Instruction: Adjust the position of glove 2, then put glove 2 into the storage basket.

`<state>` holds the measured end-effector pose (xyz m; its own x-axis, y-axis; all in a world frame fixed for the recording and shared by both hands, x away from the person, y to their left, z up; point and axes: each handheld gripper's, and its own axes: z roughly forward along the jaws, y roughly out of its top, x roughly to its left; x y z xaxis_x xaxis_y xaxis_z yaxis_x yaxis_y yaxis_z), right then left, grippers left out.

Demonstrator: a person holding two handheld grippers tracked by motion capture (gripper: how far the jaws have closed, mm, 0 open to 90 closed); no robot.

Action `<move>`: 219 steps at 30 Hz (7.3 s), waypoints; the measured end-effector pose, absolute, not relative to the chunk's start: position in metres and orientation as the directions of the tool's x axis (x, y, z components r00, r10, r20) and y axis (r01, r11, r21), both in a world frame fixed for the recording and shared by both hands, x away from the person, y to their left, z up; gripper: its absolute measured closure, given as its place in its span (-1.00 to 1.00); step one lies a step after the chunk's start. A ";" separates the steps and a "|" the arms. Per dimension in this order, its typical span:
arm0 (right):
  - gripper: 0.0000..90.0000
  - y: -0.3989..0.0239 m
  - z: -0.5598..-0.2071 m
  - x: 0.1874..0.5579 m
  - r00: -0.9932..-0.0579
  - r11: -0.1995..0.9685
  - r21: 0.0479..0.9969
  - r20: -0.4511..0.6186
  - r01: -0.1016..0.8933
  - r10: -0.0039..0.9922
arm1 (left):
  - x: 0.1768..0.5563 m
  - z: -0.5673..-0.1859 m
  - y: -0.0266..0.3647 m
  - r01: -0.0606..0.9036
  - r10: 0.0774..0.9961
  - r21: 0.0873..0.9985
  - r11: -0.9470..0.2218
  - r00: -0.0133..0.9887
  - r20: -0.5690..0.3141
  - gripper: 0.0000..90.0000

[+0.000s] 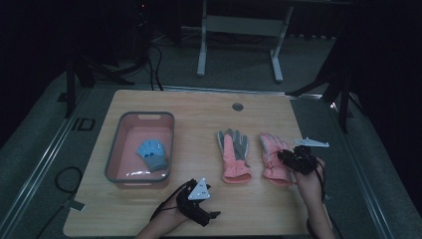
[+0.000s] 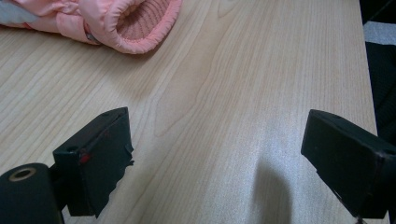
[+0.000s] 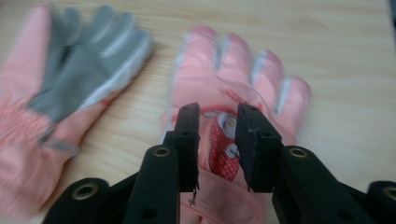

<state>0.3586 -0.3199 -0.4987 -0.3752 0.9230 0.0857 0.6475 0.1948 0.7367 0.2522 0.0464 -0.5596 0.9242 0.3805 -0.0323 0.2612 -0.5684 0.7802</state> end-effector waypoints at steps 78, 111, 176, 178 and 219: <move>0.98 -0.167 -0.473 0.356 -0.422 0.278 0.703 0.035 0.655 0.906 | 0.252 -0.559 0.048 0.255 0.385 0.786 -0.563 0.922 -0.023 -0.80; -0.70 -0.214 -0.469 0.351 -0.569 0.293 0.776 0.102 0.559 0.816 | 0.254 -0.558 0.049 0.284 0.406 0.788 -0.546 0.912 -0.048 -0.80; -0.10 -0.251 -0.534 0.408 -0.473 0.156 0.576 0.454 0.802 0.755 | 0.397 -0.534 -0.003 0.732 0.685 0.623 -0.276 0.604 -0.406 -0.44; -0.09 -0.252 -0.539 0.412 -0.447 0.134 0.541 0.503 0.830 0.739 | 0.399 -0.540 -0.003 0.757 0.677 0.606 -0.247 0.582 -0.451 -0.37; 0.72 -0.195 -0.450 0.387 -0.545 0.099 0.680 0.482 0.726 0.686 | 0.385 -0.436 0.054 0.696 0.641 0.668 -0.263 0.643 -0.418 0.54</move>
<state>0.3867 -0.1949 -0.4497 -0.5448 0.6865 0.4816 0.7263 0.0993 0.6802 0.3852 0.0542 -0.4356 0.6433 0.6414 -0.4180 0.6961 -0.2627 0.6682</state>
